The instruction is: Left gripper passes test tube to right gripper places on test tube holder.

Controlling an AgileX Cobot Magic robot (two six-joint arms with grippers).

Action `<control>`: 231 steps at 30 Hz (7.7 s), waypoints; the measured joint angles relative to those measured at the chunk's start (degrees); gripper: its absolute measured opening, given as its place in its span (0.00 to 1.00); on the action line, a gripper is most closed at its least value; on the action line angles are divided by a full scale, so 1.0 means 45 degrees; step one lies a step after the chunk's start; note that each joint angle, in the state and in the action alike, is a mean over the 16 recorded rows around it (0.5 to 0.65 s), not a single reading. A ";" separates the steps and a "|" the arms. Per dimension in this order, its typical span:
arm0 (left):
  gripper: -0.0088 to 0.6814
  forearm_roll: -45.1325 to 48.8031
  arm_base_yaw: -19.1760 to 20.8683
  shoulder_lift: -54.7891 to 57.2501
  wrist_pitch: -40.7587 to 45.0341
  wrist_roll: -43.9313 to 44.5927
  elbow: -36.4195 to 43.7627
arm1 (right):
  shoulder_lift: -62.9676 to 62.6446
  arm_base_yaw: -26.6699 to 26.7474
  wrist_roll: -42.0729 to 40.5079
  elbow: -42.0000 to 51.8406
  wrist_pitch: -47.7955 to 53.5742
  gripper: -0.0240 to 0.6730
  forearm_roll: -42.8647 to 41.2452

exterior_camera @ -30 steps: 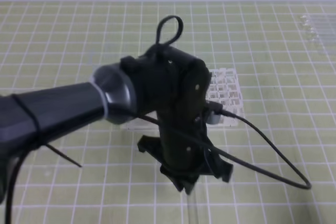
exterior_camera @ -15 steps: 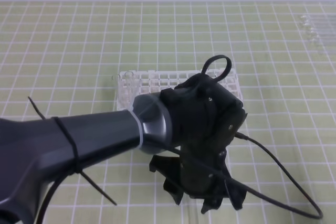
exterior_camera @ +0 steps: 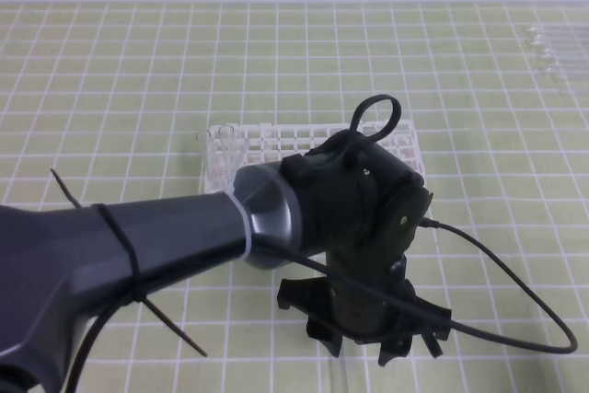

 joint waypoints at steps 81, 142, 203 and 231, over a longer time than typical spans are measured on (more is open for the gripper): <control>0.18 0.3075 -0.0003 -0.2761 -0.2174 -0.0500 0.2785 | 0.0000 0.0000 -0.0059 0.0000 0.0000 0.01 0.0000; 0.18 1.3160 -0.0008 -0.9540 -1.5533 -0.2497 1.2337 | 0.0000 0.0000 -0.0234 -0.0004 -0.4576 0.01 1.0735; 0.18 1.1478 -0.0009 -0.6110 -2.1094 0.0051 1.0525 | 0.5072 0.0124 -1.5294 -0.5192 0.5886 0.59 1.8054; 0.18 1.1307 -0.0007 -0.4962 -2.3952 0.0240 1.0120 | 0.5123 0.0124 -1.5454 -0.5192 0.6742 0.77 1.6339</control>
